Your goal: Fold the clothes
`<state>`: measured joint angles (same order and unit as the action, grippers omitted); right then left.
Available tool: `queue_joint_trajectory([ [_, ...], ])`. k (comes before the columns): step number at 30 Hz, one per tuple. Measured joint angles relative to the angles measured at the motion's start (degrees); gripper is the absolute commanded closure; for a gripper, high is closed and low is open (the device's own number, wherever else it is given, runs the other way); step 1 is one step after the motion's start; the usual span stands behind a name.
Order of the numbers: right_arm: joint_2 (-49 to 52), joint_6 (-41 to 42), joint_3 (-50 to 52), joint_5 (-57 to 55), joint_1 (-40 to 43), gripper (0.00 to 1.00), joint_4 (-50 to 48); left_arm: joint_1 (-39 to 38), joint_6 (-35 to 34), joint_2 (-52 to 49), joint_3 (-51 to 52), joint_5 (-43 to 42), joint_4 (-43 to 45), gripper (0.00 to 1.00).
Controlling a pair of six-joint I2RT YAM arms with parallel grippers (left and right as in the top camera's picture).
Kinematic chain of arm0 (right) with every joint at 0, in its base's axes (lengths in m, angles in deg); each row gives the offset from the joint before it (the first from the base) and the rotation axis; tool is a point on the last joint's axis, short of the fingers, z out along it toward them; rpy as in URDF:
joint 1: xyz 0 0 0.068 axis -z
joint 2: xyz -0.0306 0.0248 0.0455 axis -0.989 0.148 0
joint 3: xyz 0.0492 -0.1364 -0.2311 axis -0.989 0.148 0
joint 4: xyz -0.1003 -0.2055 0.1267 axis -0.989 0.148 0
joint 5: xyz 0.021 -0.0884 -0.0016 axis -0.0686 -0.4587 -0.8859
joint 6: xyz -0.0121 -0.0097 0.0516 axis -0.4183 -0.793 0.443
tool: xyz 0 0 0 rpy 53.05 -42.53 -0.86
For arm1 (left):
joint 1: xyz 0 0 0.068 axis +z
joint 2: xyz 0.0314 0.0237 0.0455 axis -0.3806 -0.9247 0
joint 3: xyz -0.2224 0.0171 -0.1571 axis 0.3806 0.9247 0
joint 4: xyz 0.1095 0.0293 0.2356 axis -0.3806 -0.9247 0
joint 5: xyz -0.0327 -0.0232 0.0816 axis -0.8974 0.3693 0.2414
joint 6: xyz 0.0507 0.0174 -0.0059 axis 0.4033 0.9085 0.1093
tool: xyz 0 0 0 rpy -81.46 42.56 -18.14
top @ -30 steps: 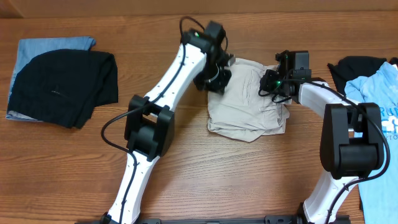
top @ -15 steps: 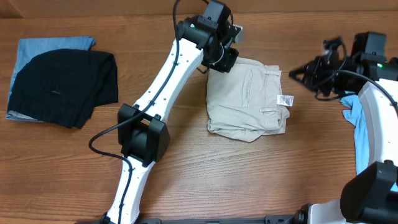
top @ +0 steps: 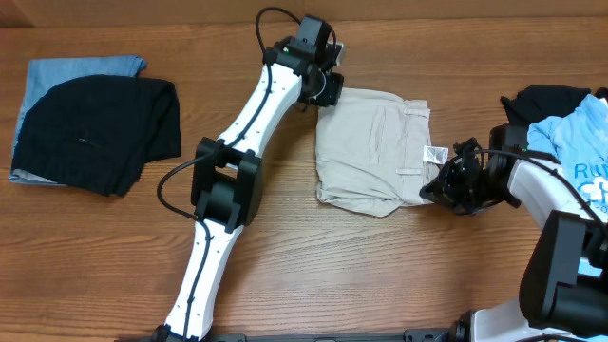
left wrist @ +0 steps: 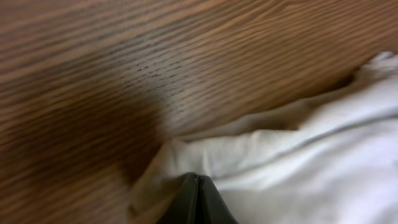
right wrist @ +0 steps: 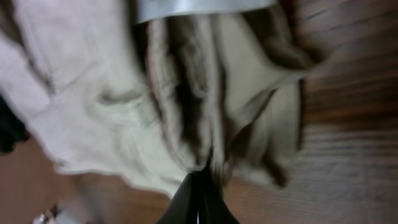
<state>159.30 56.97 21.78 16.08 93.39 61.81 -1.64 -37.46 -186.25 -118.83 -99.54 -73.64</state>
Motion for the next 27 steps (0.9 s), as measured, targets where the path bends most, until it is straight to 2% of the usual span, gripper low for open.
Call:
queue_joint_trajectory([
  [5, 0.00, 6.47, 2.32, -8.85, -0.04, 0.96, -2.27, 0.02, -0.24, -2.51, -0.15, 0.28, 1.97, 0.96],
  [8, 0.00, 7.37, 0.61, -10.36, -0.04, 0.96, 0.46, 0.07, -0.24, -2.47, -4.94, 0.63, -1.95, 0.96],
  [9, -0.02, 7.63, -2.19, -10.40, -0.04, 0.96, 3.30, 0.17, -0.26, -2.03, -8.72, 0.90, -4.72, 0.92],
  [10, -0.33, 7.69, -6.29, -10.45, -0.04, 0.96, 5.90, 0.39, -0.26, -0.02, -11.74, 1.11, -6.51, 0.80],
  [11, -0.76, 7.19, -10.88, -10.49, -0.26, 0.90, 9.49, 0.83, -0.63, 2.67, -14.08, 1.33, -9.01, 0.39],
  [13, -1.44, 5.03, -18.34, -10.82, -1.36, 0.72, 14.08, 2.10, -2.62, 9.49, -16.57, 1.70, -15.54, 0.08],
  [14, -1.84, 4.09, -20.24, -10.91, -2.27, 0.64, 14.10, 2.80, -3.37, 11.39, -17.07, 1.75, -17.40, 0.04],
  [17, -2.27, 2.40, -21.57, -12.61, -6.45, 0.51, 10.99, 5.42, -5.22, 13.90, -17.99, 1.25, -29.24, 0.00],
  [20, -1.92, 0.13, -21.57, -16.28, -10.47, 0.42, 6.62, 6.91, -5.40, 12.07, -17.18, -1.62, -35.19, 0.00],
  [27, 9.16, -2.32, -21.57, -26.43, -13.86, 0.34, -1.05, 7.02, -3.41, 9.75, -9.94, -8.70, -34.80, 0.01],
])
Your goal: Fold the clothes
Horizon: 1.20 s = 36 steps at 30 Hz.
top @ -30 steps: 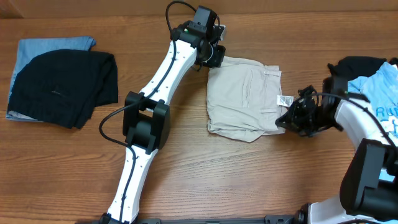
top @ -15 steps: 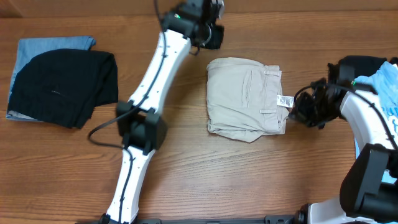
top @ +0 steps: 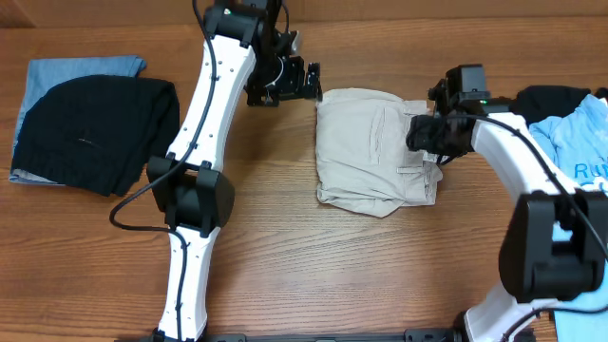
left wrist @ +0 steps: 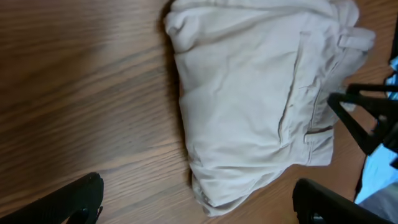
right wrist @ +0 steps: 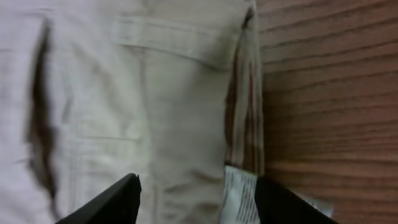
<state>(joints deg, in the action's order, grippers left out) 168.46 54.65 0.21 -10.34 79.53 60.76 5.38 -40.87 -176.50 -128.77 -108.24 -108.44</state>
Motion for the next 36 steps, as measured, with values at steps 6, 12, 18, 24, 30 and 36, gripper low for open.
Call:
queue_joint_trajectory([
  [6, 6.51, -0.48, -0.24, -0.87, 0.00, 0.32, -1.64, -0.55, 1.97, -1.29, 11.45, -4.11, 6.58, 0.01],
  [12, 7.39, -0.04, -0.46, 1.62, 0.07, 0.48, -0.98, -1.42, 2.08, -1.68, 20.59, -4.66, 11.34, 0.17],
  [18, 7.76, 16.20, -0.46, 12.00, 0.50, 0.42, 0.66, 0.24, 2.12, -1.20, 20.57, -4.31, 10.14, 0.23],
  [24, 10.69, 28.57, 1.20, 38.73, -0.72, 0.00, -9.33, 1.73, 1.25, 8.41, 20.57, 2.62, 9.53, 0.21],
  [30, 0.57, 22.01, 0.63, 29.68, 0.11, 0.00, -2.32, 1.57, -1.29, 18.27, 20.92, 3.65, 5.66, 0.96],
  [36, -4.24, 14.21, -0.02, 15.93, 8.85, 0.00, 5.88, -6.78, -6.01, 18.05, 32.15, 4.39, 20.26, 0.96],
])
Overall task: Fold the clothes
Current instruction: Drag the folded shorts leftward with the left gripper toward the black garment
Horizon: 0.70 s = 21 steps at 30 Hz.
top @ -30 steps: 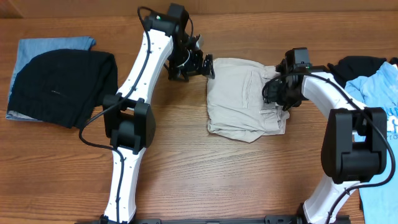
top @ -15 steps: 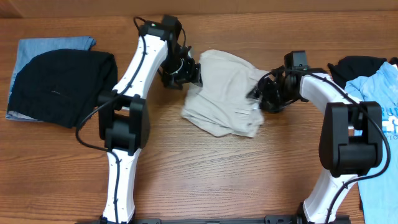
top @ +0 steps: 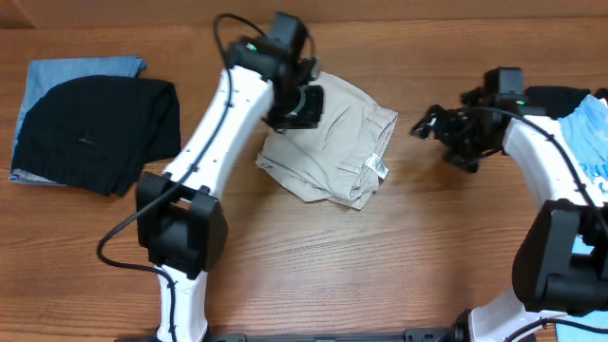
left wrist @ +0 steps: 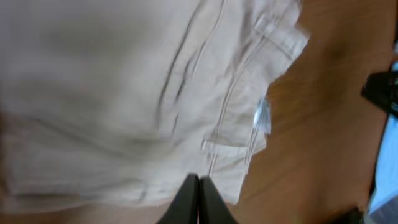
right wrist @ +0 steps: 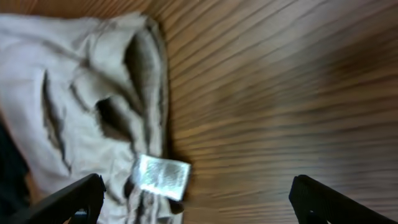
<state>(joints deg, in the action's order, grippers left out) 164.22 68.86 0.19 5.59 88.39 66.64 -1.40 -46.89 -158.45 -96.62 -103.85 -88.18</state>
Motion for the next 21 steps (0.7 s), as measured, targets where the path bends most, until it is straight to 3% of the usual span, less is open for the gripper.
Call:
queue_joint_trajectory([
  [5, 0.00, -1.05, 0.00, -2.27, 2.27, 0.00, -0.24, -8.07, -5.99, -0.15, 13.03, 0.96, 16.57, 0.96],
  [9, 0.00, -1.05, 0.00, -2.32, 2.27, 0.00, -0.22, -12.70, -9.09, -0.17, 15.56, 8.50, 18.84, 0.96],
  [15, 0.00, -1.07, 0.00, -2.34, 2.27, 0.00, -0.22, -13.75, -10.34, -0.26, 24.65, 11.45, 27.08, 0.96],
  [18, 0.00, -1.05, 0.00, -2.34, 2.27, 0.00, -0.22, -13.77, -10.56, -0.22, 25.77, 12.70, 26.80, 0.93],
  [21, 0.00, -1.07, 0.00, -2.32, 2.27, 0.00, -0.24, -13.57, -10.54, 0.44, 25.70, 15.13, 19.63, 0.90],
])
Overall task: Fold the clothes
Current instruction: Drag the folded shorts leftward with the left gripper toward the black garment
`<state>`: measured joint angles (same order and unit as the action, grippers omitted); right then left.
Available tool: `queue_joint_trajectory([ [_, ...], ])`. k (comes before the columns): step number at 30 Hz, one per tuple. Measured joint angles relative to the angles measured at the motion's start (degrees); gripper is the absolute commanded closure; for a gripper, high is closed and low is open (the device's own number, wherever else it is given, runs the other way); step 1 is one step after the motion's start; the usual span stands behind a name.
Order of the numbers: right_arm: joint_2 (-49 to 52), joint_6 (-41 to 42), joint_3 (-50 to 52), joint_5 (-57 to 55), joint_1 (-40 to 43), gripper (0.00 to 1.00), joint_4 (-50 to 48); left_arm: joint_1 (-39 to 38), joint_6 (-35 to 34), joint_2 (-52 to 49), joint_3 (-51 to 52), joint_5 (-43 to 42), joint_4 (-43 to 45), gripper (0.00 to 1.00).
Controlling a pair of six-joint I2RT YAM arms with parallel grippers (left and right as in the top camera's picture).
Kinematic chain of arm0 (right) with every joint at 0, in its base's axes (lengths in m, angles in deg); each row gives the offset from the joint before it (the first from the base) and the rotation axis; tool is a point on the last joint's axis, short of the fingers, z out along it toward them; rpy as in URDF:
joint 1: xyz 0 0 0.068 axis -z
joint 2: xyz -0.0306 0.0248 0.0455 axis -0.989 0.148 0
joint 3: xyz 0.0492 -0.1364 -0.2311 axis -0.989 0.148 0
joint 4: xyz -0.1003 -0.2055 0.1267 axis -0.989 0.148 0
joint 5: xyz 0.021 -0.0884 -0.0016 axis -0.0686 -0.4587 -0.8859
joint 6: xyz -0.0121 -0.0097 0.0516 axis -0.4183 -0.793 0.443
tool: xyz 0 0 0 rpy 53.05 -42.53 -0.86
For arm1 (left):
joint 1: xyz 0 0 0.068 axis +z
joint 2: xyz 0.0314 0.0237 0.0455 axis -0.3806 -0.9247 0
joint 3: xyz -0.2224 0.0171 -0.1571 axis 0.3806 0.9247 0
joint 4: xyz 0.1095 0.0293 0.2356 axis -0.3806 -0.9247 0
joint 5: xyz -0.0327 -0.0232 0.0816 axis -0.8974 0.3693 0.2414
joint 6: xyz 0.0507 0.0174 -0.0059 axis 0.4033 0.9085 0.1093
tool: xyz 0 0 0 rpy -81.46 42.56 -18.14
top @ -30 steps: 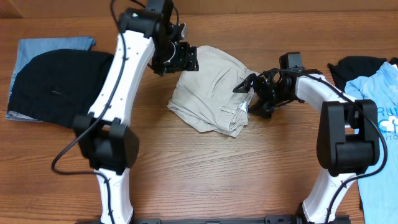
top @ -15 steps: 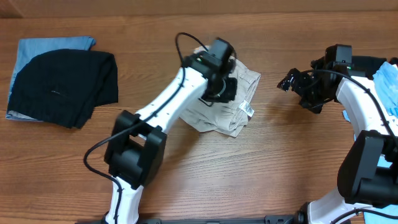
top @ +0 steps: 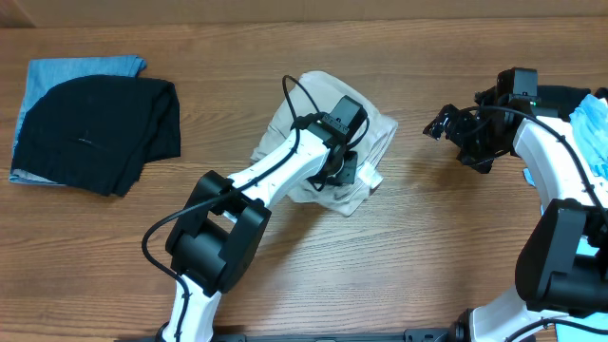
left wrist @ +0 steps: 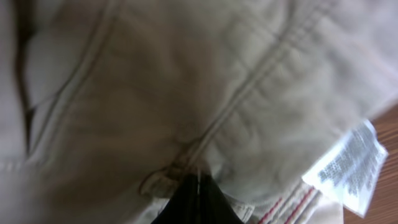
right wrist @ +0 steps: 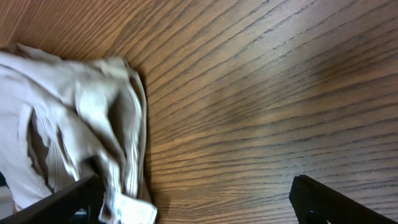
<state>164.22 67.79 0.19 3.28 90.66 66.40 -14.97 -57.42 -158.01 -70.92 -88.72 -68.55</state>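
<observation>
Beige shorts [top: 309, 123] lie bunched at the table's middle, a white label [left wrist: 349, 163] at their near right edge. My left gripper [top: 340, 171] is shut on the shorts' waistband seam, and the cloth fills the left wrist view around the closed fingertips [left wrist: 198, 186]. My right gripper [top: 454, 138] hangs open to the right of the shorts over bare wood. In the right wrist view the shorts [right wrist: 68, 124] lie at the left, and nothing sits between the spread fingers [right wrist: 311, 193].
A black garment [top: 100, 119] lies on a folded light-blue one [top: 57, 71] at the far left. At the right edge sits a pile with a dark garment [top: 560, 95] and a blue printed shirt [top: 594, 128]. The wooden table [top: 427, 256] has bare wood in front.
My left gripper was shut at the shorts' far left part and is now shut at their near right waistband. The shorts lie more bunched. The right gripper stays open, slightly further right.
Both grippers were shut on the flat shorts, left at the far left corner, right at the waistband. Then both were open over them. Later the shorts lay further left, crumpled, in my left gripper, the right one open and clear. Now the left grips the waistband.
</observation>
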Motion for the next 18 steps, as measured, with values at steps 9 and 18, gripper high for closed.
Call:
queue_joint_trajectory([
  [9, 0.00, 0.00, 0.00, 0.00, 0.00, 0.00, 0.02, 15.52, -0.22, 0.28, 0.20, 18.05, -19.17, 0.81],
  [18, 0.00, 0.02, 0.00, -0.04, 0.00, 0.00, 0.02, 24.96, 0.85, -0.96, -23.61, 12.85, -28.63, 0.00],
])
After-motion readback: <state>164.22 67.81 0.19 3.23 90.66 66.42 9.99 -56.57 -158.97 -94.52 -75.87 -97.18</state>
